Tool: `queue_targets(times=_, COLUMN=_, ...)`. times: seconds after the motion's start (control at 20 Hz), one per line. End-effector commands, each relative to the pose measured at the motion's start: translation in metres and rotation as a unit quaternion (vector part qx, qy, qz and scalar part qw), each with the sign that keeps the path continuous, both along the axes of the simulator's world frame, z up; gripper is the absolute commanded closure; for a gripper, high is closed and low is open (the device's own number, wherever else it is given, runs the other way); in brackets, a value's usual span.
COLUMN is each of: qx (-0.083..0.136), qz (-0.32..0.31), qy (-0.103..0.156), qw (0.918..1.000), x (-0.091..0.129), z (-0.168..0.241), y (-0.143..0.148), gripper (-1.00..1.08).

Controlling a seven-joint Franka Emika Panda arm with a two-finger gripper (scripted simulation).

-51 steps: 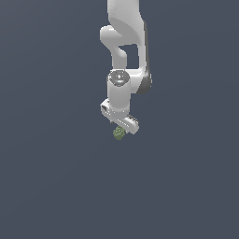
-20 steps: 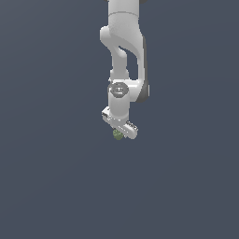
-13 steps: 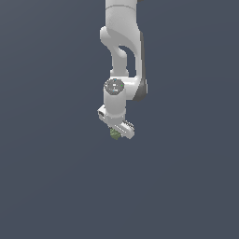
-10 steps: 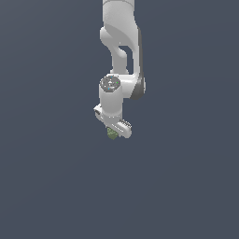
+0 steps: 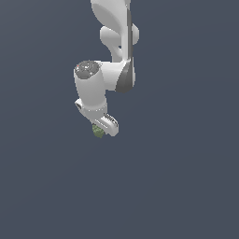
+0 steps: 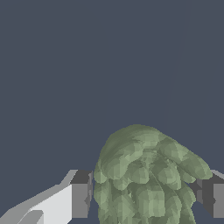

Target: Pick up the object and move it to a goal position.

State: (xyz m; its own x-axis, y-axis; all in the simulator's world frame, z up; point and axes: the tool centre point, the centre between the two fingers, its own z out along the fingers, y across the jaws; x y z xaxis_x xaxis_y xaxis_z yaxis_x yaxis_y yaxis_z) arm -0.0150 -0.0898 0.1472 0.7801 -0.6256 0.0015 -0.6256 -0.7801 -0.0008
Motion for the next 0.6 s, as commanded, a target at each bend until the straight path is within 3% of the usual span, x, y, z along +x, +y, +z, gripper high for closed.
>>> queue_targets(times=0.0, qx=0.0, qz=0.001, qy=0.001, qw=1.0, x=0.006, z=0.013, y=-0.011, gripper=1.08)
queue_targets(times=0.55, qx=0.0, qz=0.001, qy=0.001, qw=1.0, x=0.016, z=0.029, y=-0.026, gripper=1.08)
